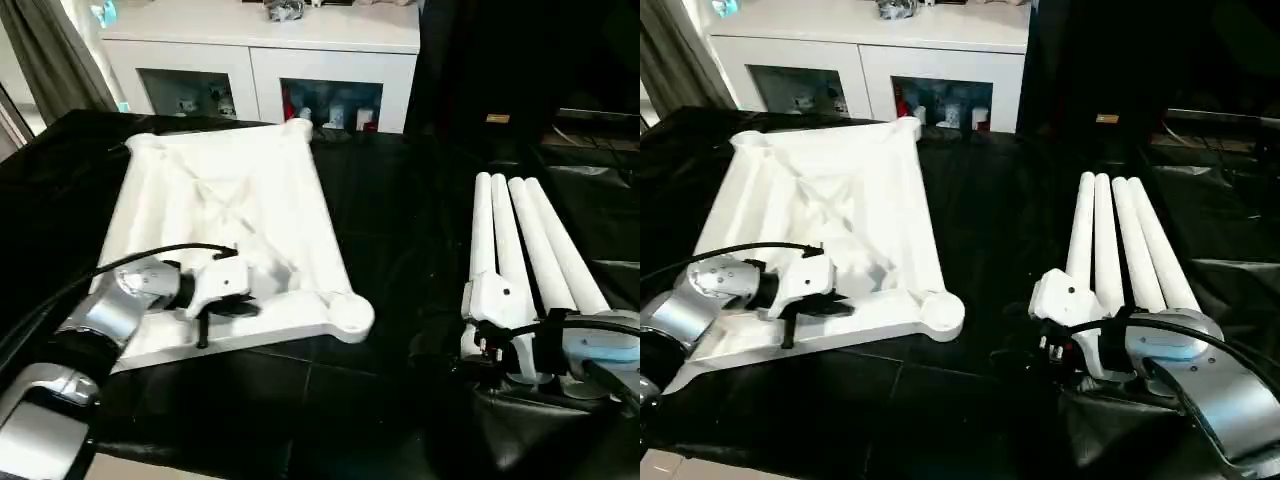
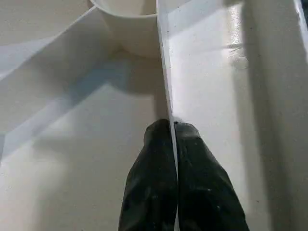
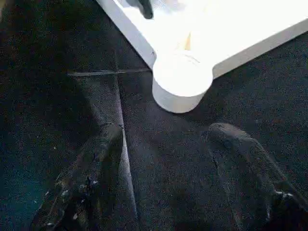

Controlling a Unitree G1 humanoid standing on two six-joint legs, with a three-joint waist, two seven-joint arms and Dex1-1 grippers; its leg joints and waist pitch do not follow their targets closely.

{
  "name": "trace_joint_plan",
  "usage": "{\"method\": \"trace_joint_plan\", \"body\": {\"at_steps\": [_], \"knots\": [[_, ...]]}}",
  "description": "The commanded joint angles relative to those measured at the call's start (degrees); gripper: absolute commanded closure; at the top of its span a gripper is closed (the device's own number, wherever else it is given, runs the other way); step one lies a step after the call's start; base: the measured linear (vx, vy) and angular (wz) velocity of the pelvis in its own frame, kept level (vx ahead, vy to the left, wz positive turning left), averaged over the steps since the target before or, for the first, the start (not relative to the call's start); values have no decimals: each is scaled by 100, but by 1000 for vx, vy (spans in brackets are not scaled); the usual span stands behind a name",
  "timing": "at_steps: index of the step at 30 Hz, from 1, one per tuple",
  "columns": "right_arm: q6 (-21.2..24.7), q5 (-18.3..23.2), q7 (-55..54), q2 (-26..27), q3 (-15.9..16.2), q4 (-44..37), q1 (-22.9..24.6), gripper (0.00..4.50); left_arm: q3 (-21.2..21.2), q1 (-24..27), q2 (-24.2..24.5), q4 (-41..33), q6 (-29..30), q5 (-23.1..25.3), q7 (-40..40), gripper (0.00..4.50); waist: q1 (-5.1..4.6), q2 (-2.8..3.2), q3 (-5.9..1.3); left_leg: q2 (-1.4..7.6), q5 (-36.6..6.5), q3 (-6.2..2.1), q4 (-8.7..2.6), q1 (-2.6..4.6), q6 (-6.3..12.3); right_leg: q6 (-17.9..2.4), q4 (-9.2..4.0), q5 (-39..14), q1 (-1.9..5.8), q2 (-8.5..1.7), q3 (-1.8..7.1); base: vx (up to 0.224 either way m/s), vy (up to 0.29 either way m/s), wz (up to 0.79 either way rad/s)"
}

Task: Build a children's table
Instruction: Rotate table base

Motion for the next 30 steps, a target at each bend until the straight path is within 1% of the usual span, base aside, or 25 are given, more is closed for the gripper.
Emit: {"method": "trace_joint_plan", "body": {"at_steps": [1, 3, 4, 5, 7, 8, 9, 10, 11, 13, 14, 15, 16, 17, 18, 19, 21, 22, 23, 24, 25, 27, 28, 29, 30], "knots": [[-47, -55, -48, 27, 16, 0, -102, 147, 228, 34, 247, -1, 1, -34, -44, 448, 56, -64, -356, 216, -543, -25, -365, 63, 257, -1576, -347, 796, 233, -354, 121, 0, 0, 0], [-48, -51, -54, 36, 12, 6, -104, 147, 296, 51, 272, -47, 38, -129, -71, 448, 63, -64, -359, 217, -516, -22, -362, 64, 263, -1590, -340, 850, 235, -354, 121, 0, 0, 0], [-45, -51, -53, 45, 16, 17, -113, 147, 378, 43, 277, -82, 109, -266, -186, 424, 65, -68, -357, 216, -509, -20, -362, 63, 267, -1600, -334, 870, 234, -352, 119, 0, 0, 0], [-43, -50, -52, 49, 17, 21, -116, 147, 407, 43, 282, -99, 118, -314, -234, 424, 68, -77, -360, 217, -508, -18, -361, 68, 274, -1603, -339, 867, 232, -354, 119, 0, 0, 0], [-27, -39, -55, 65, 14, 33, -133, 147, 571, 41, 303, -210, 182, -560, -414, 398, 74, -88, -360, 220, -485, -12, -361, 69, 281, -1635, -330, 897, 226, -354, 116, 0, 0, 0], [-27, -39, -55, 65, 14, 33, -133, 147, 571, 41, 303, -210, 182, -560, -414, 391, 82, -77, -358, 224, -497, -13, -362, 71, 277, -1652, -329, 874, 222, -359, 115, 0, 0, 0], [-8, -18, -65, 84, -7, 44, -148, 147, 756, 31, 345, -366, 139, -793, -505, 373, 117, -89, -349, 233, -584, -5, -367, 85, 266, -1682, -332, 738, 207, -363, 116, 0, 0, 0], [-8, -18, -65, 84, -7, 44, -148, 147, 756, 31, 345, -366, 139, -793, -505, 373, 117, -89, -349, 233, -584, -5, -367, 85, 266, -1682, -332, 738, 207, -363, 116, 0, 0, 0], [8, -6, -69, 83, -33, 40, -144, 147, 941, 23, 401, -570, 101, -1003, -526, 373, 132, -111, -337, 243, -630, 1, -379, 88, 257, -1674, -340, 656, 196, -361, 117, 0, 0, 0], [50, 7, -99, 74, -70, 7, -117, 147, 1176, 53, 468, -902, 193, -1275, -541, 339, 160, -133, -330, 242, -686, 11, -378, 93, 242, -1644, -342, 482, 189, -363, 116, 0, 0, 0], [74, 13, -118, 71, -87, -12, -103, 147, 1297, 72, 496, -1070, 233, -1407, -535, 339, 168, -136, -326, 245, -691, 9, -385, 89, 221, -1631, -332, 440, 193, -369, 115, 0, 0, 0], [130, 49, -134, 62, -129, -43, -71, 147, 1453, 114, 534, -1340, 411, -1608, -545, 334, 185, -121, -330, 249, -675, 9, -385, 96, 208, -1611, -337, 393, 179, -366, 111, 0, 0, 0], [318, 168, -208, 110, -210, -107, -34, 147, 1691, 207, 610, -1754, 805, -1902, -571, 334, 200, -121, -333, 256, -627, 6, -388, 98, 168, -1617, -310, 461, 185, -370, 111, 0, 0, 0], [318, 168, -208, 110, -210, -107, -34, 147, 1691, 207, 610, -1754, 805, -1902, -571, 334, 210, -121, -334, 250, -587, 4, -383, 96, 171, -1616, -306, 509, 182, -363, 109, 0, 0, 0], [455, 273, -318, 197, -310, -169, -16, 147, 1928, 369, 657, -2192, 1335, -2161, -446, 334, 214, -121, -335, 240, -549, 16, -374, 98, 160, -1598, -290, 580, 180, -350, 109, 0, 0, 0], [516, 250, -468, 264, -361, -215, -12, 147, 2068, 502, 698, -2467, 1652, -2299, -356, 334, 228, -120, -341, 235, -478, 15, -368, 83, 164, -1568, -284, 619, 176, -348, 104, 0, 0, 0], [854, 257, -931, 563, -457, -304, -49, 147, 2397, 1014, 701, -3132, 1986, -2407, 153, 334, 214, -98, -342, 227, -435, 4, -371, 75, 116, -1535, -284, 666, 179, -331, 95, 0, 0, 0], [900, 230, -1147, 747, -458, -326, -73, 147, 2532, 1313, 585, -3384, 1865, -2328, 531, 334, 208, -102, -330, 204, -521, 18, -376, 76, 115, -1459, -322, 479, 165, -314, 90, 0, 0, 0], [939, 218, -1390, 982, -468, -333, -95, 147, 2667, 1614, 376, -3614, 1738, -2238, 999, 334, 166, -106, -328, 226, -533, 14, -384, 43, 95, -1456, -323, 534, 181, -331, 90, 0, 0, 0], [820, 42, -2002, 1517, -497, -282, -164, 147, 2920, 2074, -283, -4008, 2050, -2047, 2152, 334, 169, -114, -323, 215, -599, 27, -385, 61, 83, -1427, -344, 412, 162, -310, 85, 0, 0, 0], [818, 18, -2146, 1645, -517, -261, -183, 147, 2960, 2173, -441, -4114, 2125, -2003, 2391, 334, 147, -96, -337, 248, -628, 36, -379, 67, 59, -1478, -327, 453, 155, -323, 90, 0, 0, 0], [903, 34, -2598, 2071, -621, -194, -248, 147, 3063, 2504, -963, -4521, 2311, -1852, 3116, 334, 165, -133, -322, 229, -765, 41, -390, 88, 26, -1389, -396, 6, 134, -318, 100, 0, 0, 0], [719, -50, -3000, 2452, -644, -149, -209, 147, 3013, 2846, -1591, -4998, 2364, -1497, 3878, 334, 171, -183, -310, 260, -751, 29, -418, 58, 10, -1328, -400, -31, 155, -322, 104, 0, 0, 0], [709, -57, -3031, 2480, -647, -146, -205, 147, 3008, 2869, -1633, -5035, 2374, -1478, 3931, 334, 182, -154, -308, 272, -765, 29, -426, 64, -16, -1286, -410, -53, 143, -324, 98, 0, 0, 0], [509, -178, -3434, 2807, -717, -30, -146, 147, 2865, 3043, -2086, -5339, 2277, -1266, 4411, 334, 220, -135, -305, 256, -887, 32, -429, 102, -75, -1155, -444, -219, 103, -305, 99, 0, 0, 0]]}}
